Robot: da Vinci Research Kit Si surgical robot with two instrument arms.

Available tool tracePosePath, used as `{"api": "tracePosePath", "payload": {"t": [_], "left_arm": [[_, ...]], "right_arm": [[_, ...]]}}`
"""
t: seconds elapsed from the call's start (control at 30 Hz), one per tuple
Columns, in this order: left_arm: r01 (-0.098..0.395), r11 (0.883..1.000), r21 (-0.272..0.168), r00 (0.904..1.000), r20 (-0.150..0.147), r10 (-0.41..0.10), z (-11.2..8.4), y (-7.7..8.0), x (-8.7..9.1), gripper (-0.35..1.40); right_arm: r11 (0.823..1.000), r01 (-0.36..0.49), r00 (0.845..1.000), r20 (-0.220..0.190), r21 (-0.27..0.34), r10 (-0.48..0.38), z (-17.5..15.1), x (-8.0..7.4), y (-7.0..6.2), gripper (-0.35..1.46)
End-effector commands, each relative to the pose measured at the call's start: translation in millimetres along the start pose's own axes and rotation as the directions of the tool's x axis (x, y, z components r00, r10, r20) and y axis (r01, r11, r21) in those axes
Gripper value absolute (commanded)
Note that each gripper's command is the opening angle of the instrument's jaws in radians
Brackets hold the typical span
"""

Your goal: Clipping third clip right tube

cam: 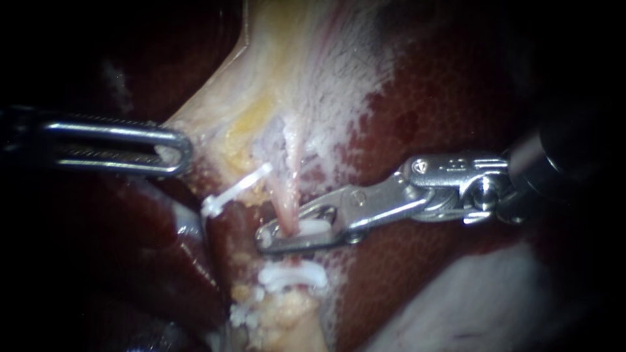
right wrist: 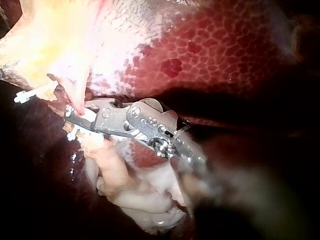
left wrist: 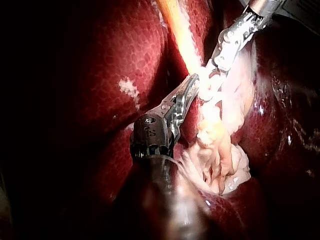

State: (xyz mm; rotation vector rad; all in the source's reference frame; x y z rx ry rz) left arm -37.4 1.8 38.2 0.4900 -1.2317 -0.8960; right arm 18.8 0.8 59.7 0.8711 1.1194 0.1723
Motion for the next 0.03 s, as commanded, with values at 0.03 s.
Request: {"api": "tracePosePath", "payload": {"t": [0.03], "left_arm": [[0.000,1.000,-0.001,1.0000,0.000,0.000,0.0,0.0,0.0,-0.35]], "right_arm": [[1.000,0.001,1.000,0.000,0.001,-0.001,0.0,0.0,0.0,-0.33]]}}
